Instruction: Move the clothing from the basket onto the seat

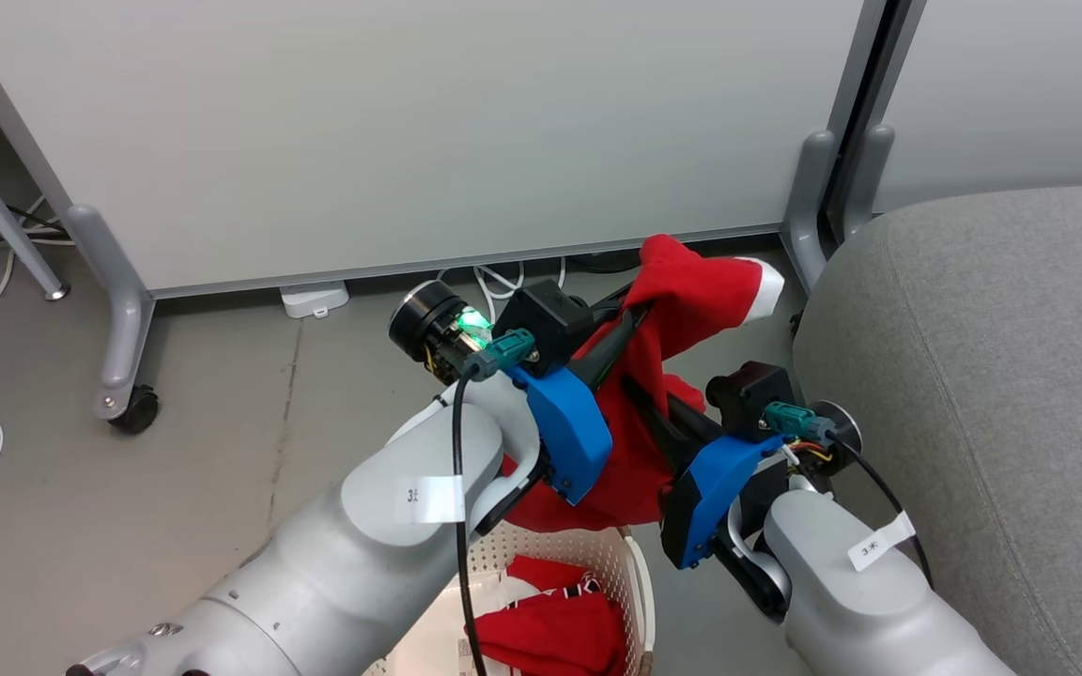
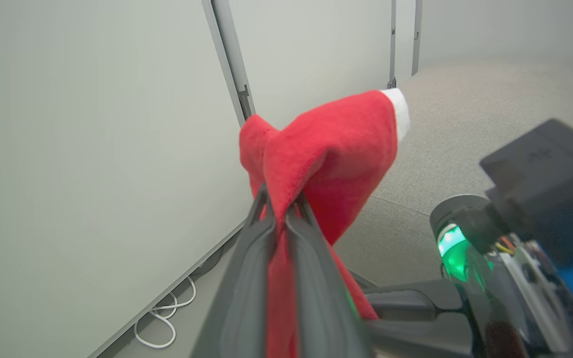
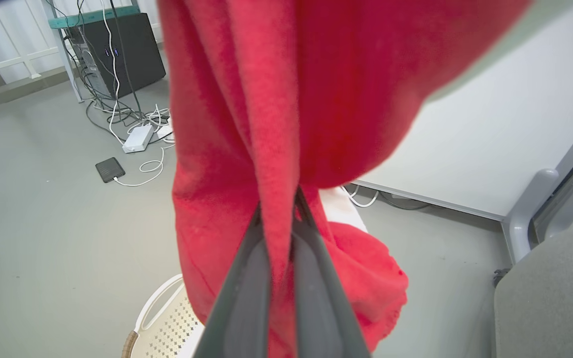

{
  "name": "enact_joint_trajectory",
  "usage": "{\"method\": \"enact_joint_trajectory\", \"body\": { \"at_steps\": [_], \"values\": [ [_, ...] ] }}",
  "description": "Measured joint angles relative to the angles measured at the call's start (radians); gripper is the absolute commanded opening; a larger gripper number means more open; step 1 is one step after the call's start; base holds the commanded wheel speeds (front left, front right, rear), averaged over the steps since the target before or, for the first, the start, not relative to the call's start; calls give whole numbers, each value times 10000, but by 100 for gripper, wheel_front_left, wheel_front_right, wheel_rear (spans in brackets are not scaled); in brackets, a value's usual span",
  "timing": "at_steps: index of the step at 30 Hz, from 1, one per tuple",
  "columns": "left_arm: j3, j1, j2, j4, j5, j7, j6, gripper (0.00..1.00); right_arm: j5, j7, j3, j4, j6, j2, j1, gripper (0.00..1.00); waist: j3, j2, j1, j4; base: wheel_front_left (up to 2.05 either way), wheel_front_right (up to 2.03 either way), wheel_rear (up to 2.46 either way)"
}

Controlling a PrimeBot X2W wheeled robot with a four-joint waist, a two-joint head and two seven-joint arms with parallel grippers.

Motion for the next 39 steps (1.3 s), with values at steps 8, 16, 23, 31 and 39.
{"method": "enact_joint_trajectory", "body": {
  "at_steps": [8, 16, 23, 31, 39],
  "values": [
    [65, 31, -8, 40, 23, 0, 61, 86, 21, -6, 33, 29, 0, 0, 0, 0, -3, 0, 0, -41, 0, 0, 0],
    [815, 535, 311, -738, 209, -15, 493, 100, 13, -12, -59, -186, 0, 0, 10, 0, -20, 0, 0, -60, 0, 0, 0],
    [2286, 2127, 1135, -2266, 1064, -15, 1014, 100, -167, -10, -290, -282, 0, 0, 134, 0, -37, 0, 0, -56, 0, 0, 0],
    [4056, 4326, 1712, -3800, 2155, -17, 1183, 100, -389, -12, -499, -445, 0, 0, 278, 0, -17, 0, 0, -36, 0, 0, 0],
    [5505, 6068, 1793, -4518, 3062, -15, 1005, 100, -510, -12, -585, -506, 0, 0, 435, 0, -70, 0, 0, -10, 0, 0, 0]
  ]
}}
